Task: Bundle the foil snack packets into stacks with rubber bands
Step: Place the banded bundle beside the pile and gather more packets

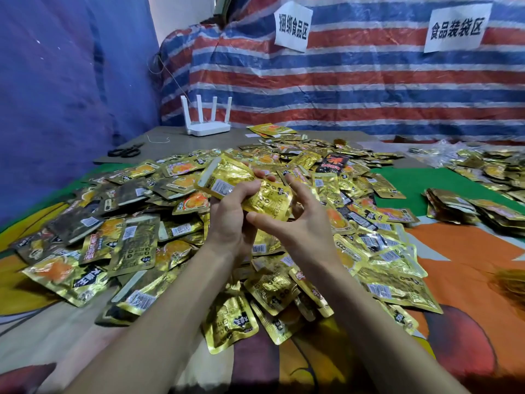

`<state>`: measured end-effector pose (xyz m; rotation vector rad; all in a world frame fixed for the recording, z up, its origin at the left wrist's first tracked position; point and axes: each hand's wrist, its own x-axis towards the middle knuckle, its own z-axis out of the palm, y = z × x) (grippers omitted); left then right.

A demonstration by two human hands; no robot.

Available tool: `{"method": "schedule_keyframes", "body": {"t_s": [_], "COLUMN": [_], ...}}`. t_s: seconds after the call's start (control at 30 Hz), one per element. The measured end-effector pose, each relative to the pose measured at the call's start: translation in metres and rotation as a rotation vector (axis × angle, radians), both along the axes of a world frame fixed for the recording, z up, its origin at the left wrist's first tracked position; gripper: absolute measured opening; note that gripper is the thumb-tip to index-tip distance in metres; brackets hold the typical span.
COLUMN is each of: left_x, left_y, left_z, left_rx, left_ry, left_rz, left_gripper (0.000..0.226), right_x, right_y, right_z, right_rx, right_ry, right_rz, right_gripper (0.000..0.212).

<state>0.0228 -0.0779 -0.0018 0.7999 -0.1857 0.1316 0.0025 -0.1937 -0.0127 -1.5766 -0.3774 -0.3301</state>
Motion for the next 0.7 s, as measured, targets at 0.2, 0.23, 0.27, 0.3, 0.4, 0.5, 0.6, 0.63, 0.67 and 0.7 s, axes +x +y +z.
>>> {"method": "schedule_keyframes", "body": {"t_s": [0.2, 0.23, 0.27, 0.3, 0.4, 0.5, 0.6, 0.63, 0.67, 0.7], "left_x": [-0.003, -0.003, -0.003, -0.003, -0.003, -0.003, -0.001, -0.001, -0.001, -0.001], "left_y": [0.003, 0.003, 0.004, 0.005, 0.006, 0.005, 0.005, 0.006, 0.008, 0.009], "left_z": [-0.003, -0.003, -0.002, -0.002, -0.002, -0.003, -0.005, -0.006, -0.006, -0.006], "left_rx": [0.111, 0.099, 0.097, 0.099, 0.068, 0.140, 0.298, 0.375, 0.482, 0.600], "left_ry": [0.079, 0.077, 0.076, 0.073, 0.071, 0.005, 0.024, 0.065, 0.097, 0.111], "left_rz": [-0.112, -0.140, -0.160, -0.173, -0.191, -0.218, -0.124, -0.071, -0.024, 0.002], "left_gripper": [0.044, 0.040, 0.037, 0.037, 0.051, 0.045, 0.030, 0.028, 0.034, 0.048], "right_x": [0.010, 0.011, 0.012, 0.013, 0.017, 0.017, 0.016, 0.018, 0.020, 0.021], "right_y": [-0.010, -0.010, -0.010, -0.010, -0.016, -0.019, -0.028, -0.033, -0.038, -0.043], "right_z": [0.009, 0.009, 0.009, 0.011, 0.018, 0.019, 0.021, 0.023, 0.025, 0.027], "right_rx": [0.006, 0.005, 0.014, 0.035, 0.125, 0.098, 0.023, 0.012, 0.008, 0.010], "right_ry": [0.057, 0.054, 0.056, 0.070, 0.163, 0.208, 0.222, 0.238, 0.257, 0.275], "right_rz": [0.104, 0.100, 0.103, 0.123, 0.277, 0.311, 0.331, 0.348, 0.367, 0.381], "right_gripper": [0.098, 0.093, 0.086, 0.075, 0.051, 0.056, 0.046, 0.040, 0.037, 0.035]}}
